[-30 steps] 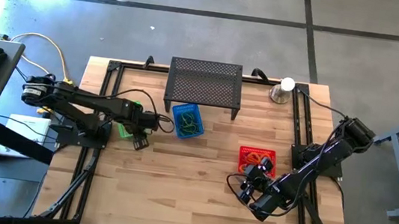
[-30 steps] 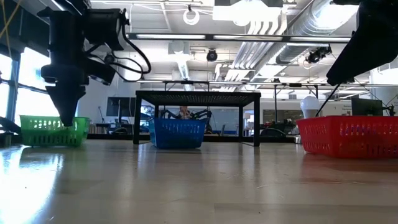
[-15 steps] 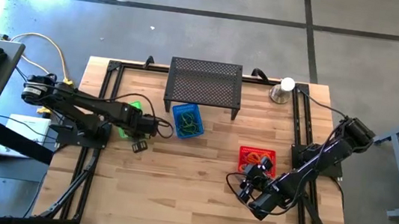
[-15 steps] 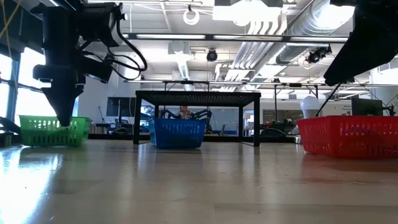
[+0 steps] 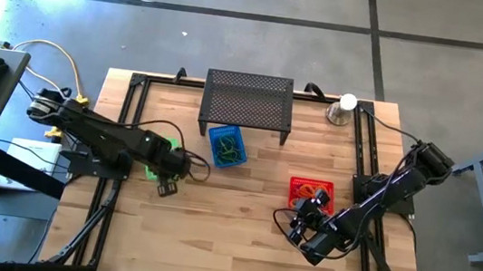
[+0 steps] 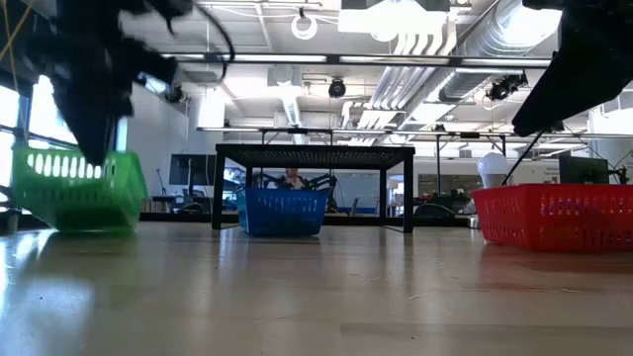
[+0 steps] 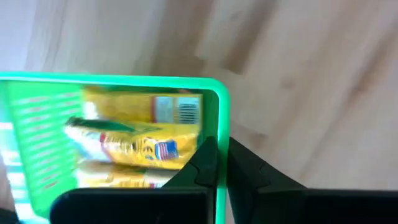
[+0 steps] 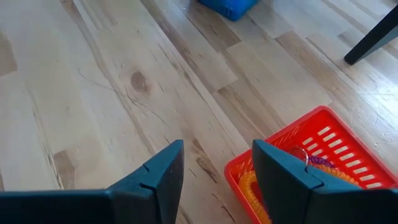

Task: Pick & Place Office Desk Supplies
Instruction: Put the green basket with the crayon boxes on the shelf

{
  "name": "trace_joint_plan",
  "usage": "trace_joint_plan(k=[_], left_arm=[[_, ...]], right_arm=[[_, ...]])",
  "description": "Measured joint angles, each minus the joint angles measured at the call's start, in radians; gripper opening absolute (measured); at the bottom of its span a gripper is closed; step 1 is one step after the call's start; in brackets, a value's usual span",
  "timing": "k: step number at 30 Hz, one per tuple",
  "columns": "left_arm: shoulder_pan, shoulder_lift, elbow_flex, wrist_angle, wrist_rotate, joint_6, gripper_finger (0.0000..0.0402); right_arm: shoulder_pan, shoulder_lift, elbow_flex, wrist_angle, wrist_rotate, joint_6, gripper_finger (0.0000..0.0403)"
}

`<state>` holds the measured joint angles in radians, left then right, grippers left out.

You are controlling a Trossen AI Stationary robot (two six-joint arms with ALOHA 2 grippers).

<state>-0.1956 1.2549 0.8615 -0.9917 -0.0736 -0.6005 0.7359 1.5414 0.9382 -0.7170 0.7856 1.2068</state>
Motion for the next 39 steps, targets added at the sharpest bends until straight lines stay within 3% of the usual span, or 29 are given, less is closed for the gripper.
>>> trace_joint_plan(k=[7,16,24,29,34,39], left_arm=[[-0.123,0.000,0.260,-0.142,-0.013,-0.078,0.0006],[-0.194,0.108,0.556,-0.334,-0.157,-0.073,0.0005],[-0.133,0.329,0.879,-0.571,-0.253,0.103,0.0005],[-0.081,0.400,1.020,-0.570,-0.314,0.332,0.0005],[-0.028,0.411,1.050,-0.547,-0.506,0.552,0.0005],[0.092,0.411,1.050,-0.504,-0.476,0.710,0.0005]], right_arm=[[-0.022,0.000,0.000,0.005,0.000,-0.001,0.0178],[-0.026,0.000,0.000,0.015,0.001,-0.052,0.0178],[-0.046,0.003,0.000,0.038,-0.001,-0.068,0.0178],[-0.041,0.004,-0.009,0.072,-0.008,-0.068,0.0178],[-0.042,0.004,-0.029,0.148,-0.035,-0.068,0.0178],[-0.042,0.004,-0.054,0.222,-0.058,-0.068,0.0178]])
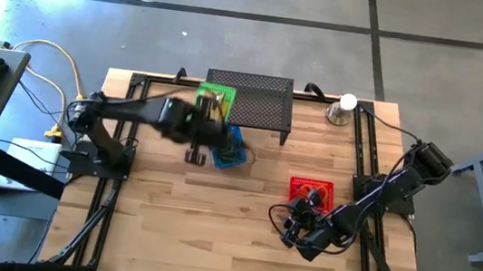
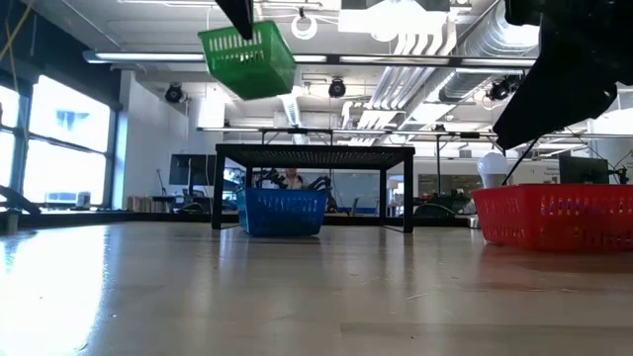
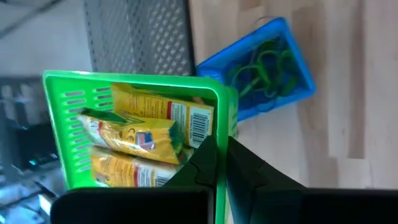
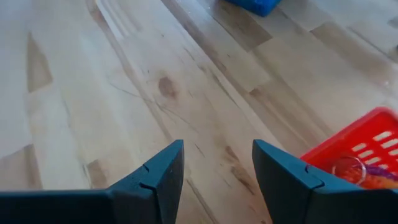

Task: Pick & Place Office Desk Supplies
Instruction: Put the green basket with the crayon boxes on the shelf

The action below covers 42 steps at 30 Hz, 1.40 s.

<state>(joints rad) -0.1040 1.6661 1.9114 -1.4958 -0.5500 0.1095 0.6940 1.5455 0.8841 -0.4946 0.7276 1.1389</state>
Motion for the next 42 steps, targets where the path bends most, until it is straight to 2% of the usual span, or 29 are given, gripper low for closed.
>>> trace_joint_plan(k=[5,9,11,18,24,34,42], left_arm=[[0.159,0.003,0.000,0.052,0.062,0.002,0.0005],[0.265,0.014,-0.001,0.063,0.182,-0.027,0.0005],[0.295,0.027,-0.005,0.067,0.207,-0.027,0.0005],[0.310,0.088,-0.005,0.106,0.215,0.067,0.0005],[0.331,0.132,-0.005,0.116,0.217,0.078,0.0005],[0.357,0.130,-0.035,0.179,0.234,0.090,0.0005],[0.356,0.132,-0.112,0.193,0.211,0.103,0.0005]], right_arm=[[0.000,0.000,-0.004,0.036,-0.005,0.013,0.0178],[0.000,0.000,-0.004,0.048,-0.005,0.013,0.0178],[0.000,0.000,-0.004,0.053,-0.005,0.013,0.0178],[0.000,0.000,-0.004,0.059,-0.003,0.009,0.0178],[0.000,0.000,-0.004,0.059,-0.002,0.009,0.0178],[0.000,0.000,-0.004,0.059,-0.002,-0.014,0.0178],[0.000,0.000,-0.004,0.059,-0.002,-0.018,0.0178]])
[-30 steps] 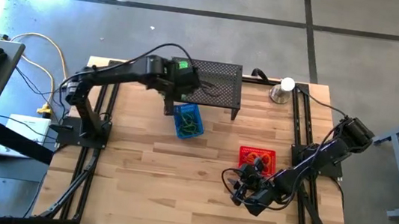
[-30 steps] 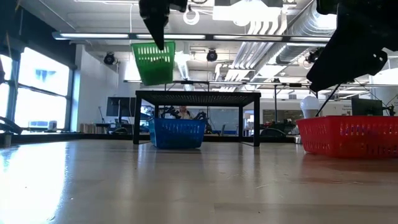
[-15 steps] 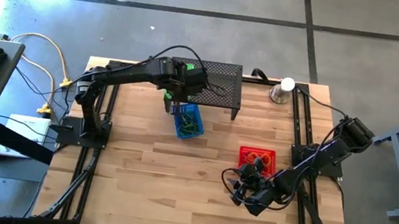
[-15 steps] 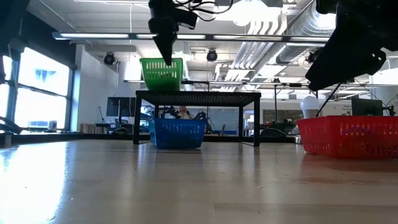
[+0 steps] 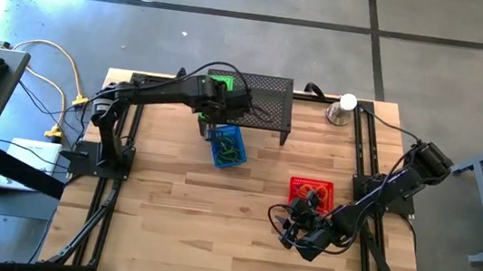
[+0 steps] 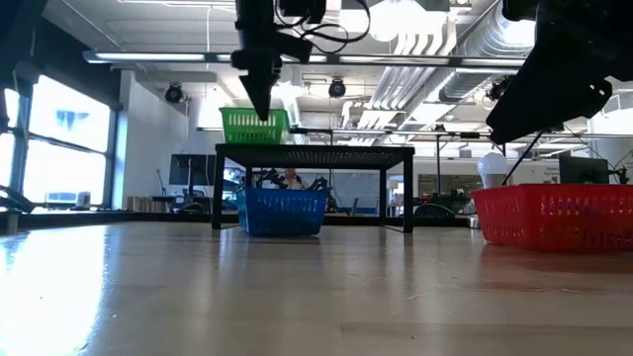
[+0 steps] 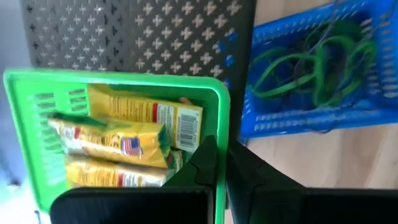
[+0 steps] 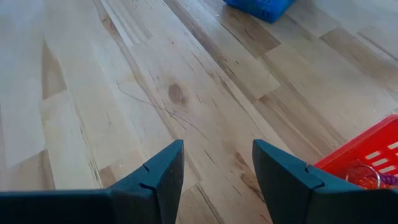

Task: Pick & Place Office Desk Supplies
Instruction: Put the green basket with the crayon boxes on the shelf

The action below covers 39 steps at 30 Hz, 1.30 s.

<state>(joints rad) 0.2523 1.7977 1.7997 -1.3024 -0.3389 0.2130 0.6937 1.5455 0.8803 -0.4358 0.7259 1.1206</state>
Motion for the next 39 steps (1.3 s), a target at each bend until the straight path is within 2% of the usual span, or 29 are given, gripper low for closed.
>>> trace_joint_plan(k=[5,20,39], left_arm=[[-0.001,-0.003,-0.030,0.019,-0.039,0.007,0.0006],[-0.047,0.000,-0.033,0.029,-0.031,-0.003,0.0022],[-0.046,0.000,-0.033,0.028,-0.057,-0.026,0.0028]], right_arm=[[0.000,0.000,0.000,0.000,0.000,0.000,0.0178],[-0.015,0.000,0.000,-0.001,0.008,-0.027,0.0178],[-0.016,0.000,0.000,0.000,0.008,-0.049,0.0178]])
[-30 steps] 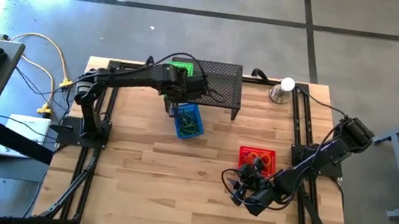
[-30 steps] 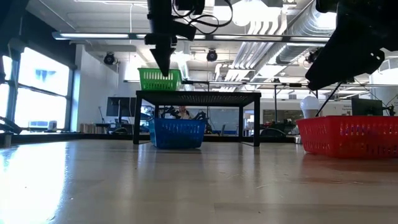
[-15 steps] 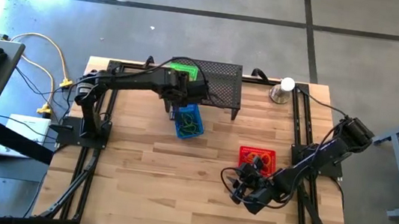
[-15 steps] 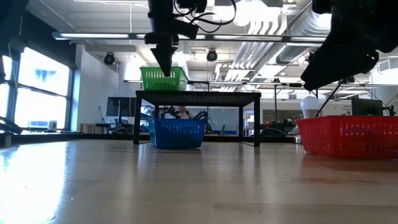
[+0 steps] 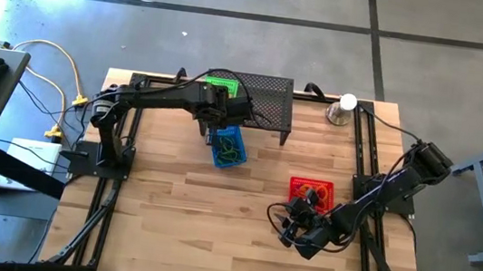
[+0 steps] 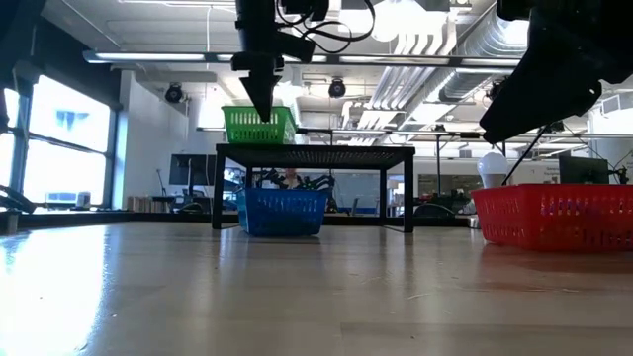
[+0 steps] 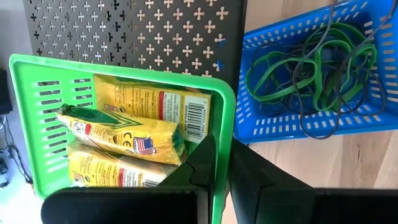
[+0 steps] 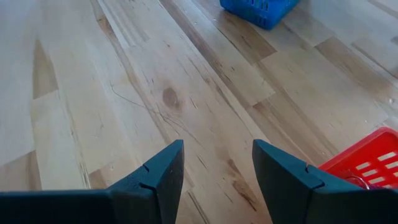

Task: Pick & Place Office Desk Supplies
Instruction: Put the green basket with the crayon boxes on the shelf

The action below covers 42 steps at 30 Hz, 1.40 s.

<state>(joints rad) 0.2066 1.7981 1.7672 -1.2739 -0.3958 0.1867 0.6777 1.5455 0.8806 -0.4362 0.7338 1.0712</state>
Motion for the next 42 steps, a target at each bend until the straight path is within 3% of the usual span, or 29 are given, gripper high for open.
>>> trace_joint_plan(k=[11,32,42], left_arm=[[-0.015,0.000,0.000,0.001,-0.049,-0.004,0.0028],[-0.022,0.000,0.000,0.006,-0.048,0.015,0.0028],[-0.019,-0.001,0.001,0.008,0.022,0.044,0.0028]], right_arm=[[0.000,0.000,0.000,0.000,0.000,0.000,0.0178],[0.000,0.000,0.000,0.000,-0.001,-0.003,0.0178],[0.000,0.000,0.000,0.000,-0.001,-0.003,0.0178]])
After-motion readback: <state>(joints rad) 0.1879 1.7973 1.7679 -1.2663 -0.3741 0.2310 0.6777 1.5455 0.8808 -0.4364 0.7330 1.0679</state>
